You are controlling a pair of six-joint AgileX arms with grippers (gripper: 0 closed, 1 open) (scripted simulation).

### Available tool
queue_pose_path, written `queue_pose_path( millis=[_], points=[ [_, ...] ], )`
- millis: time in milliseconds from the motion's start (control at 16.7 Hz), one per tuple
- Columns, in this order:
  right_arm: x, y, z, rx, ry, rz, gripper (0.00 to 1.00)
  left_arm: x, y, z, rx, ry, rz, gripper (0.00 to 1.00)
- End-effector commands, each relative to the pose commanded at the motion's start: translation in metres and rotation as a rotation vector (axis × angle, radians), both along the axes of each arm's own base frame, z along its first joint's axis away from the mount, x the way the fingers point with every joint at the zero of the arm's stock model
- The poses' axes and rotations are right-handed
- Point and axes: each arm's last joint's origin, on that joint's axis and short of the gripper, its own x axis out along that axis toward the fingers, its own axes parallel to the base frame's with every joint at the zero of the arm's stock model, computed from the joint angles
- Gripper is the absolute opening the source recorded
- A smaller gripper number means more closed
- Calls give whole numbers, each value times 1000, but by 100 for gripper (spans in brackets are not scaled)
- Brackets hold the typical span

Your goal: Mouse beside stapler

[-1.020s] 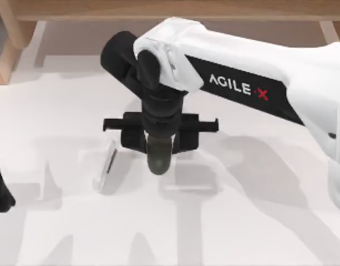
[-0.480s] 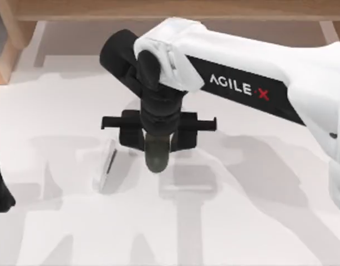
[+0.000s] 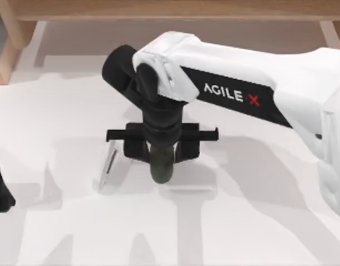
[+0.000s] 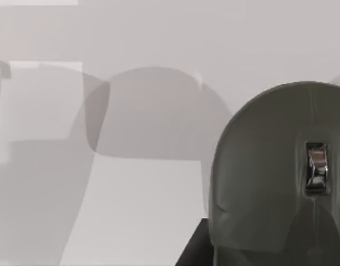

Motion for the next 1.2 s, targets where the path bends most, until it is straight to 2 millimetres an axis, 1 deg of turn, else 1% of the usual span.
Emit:
queue_pose_path(
  millis=[60, 840, 900, 1200],
  points=[
    [0, 0, 0, 0, 0, 0, 0, 0, 0, 0, 0, 0, 0, 100],
    [0, 0, 0, 0, 0, 0, 98, 0, 0, 0, 0, 0, 0, 100],
    [0, 0, 0, 0, 0, 0, 100, 0, 0, 0, 0, 0, 0, 100],
    [0, 0, 0, 0, 0, 0, 100, 0, 0, 0, 0, 0, 0, 100]
  ],
)
